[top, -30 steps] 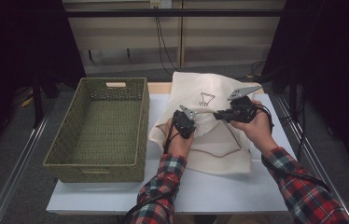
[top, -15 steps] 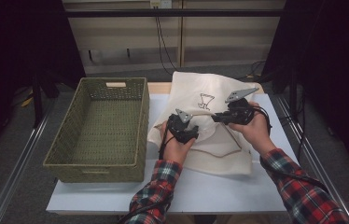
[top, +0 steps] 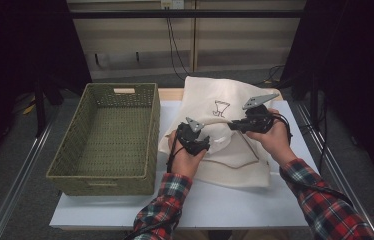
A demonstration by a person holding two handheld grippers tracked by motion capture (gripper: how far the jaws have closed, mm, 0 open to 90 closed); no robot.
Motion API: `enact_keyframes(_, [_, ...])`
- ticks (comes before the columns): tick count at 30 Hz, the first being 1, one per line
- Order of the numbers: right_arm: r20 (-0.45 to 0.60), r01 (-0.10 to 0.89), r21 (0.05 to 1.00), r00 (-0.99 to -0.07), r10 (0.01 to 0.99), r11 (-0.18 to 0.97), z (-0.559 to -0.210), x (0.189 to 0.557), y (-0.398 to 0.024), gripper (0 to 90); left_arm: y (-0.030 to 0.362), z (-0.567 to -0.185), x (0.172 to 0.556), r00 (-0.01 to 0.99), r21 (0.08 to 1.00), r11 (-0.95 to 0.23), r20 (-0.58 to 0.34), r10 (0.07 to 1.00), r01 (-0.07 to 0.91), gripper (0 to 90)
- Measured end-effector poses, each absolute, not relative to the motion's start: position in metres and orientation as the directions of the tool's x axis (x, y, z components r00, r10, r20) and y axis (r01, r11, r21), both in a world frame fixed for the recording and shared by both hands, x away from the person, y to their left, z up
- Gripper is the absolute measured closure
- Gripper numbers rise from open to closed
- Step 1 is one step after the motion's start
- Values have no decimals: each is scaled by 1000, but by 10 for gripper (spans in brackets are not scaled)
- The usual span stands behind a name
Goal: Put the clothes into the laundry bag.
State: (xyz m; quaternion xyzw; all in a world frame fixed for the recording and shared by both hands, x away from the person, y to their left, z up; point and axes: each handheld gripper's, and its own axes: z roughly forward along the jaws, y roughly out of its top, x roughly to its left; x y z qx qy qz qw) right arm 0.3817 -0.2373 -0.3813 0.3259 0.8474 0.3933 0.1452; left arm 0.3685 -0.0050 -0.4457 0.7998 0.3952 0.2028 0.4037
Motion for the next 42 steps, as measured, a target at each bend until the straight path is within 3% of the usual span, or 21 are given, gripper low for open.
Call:
enact_keyframes(6, [3,435,760,-745,667,483,-378,381,-236,873,-8,-452,373,603,788,-358,-21,798,501,781])
enact_keyframes(9, [4,434,761,-747,665,482,-379,381,-235,873,-11,-455,378,590,789,-364,4,807,494,840])
enact_keyframes(13, [5,432,762,-750,662,483,-379,380,-235,873,-12,-456,388,570,799,-387,68,819,461,854])
enact_keyframes(15, [15,436,764,-749,663,476,-378,380,-236,873,-10,-456,395,536,823,-337,47,843,458,858])
enact_keyframes(21, [14,429,768,-753,657,475,-379,380,-233,872,-6,-453,395,528,820,-311,14,849,480,840])
enact_keyframes(29, [17,435,761,-754,657,480,-381,379,-231,870,-2,-452,382,550,807,-293,-47,834,512,551])
enact_keyframes(32, [10,432,760,-754,656,485,-380,379,-232,870,-1,-455,375,575,796,-321,-41,817,514,501])
enact_keyframes(42, [10,437,756,-752,659,487,-382,378,-236,870,-13,-481,370,620,753,-389,-31,784,531,488])
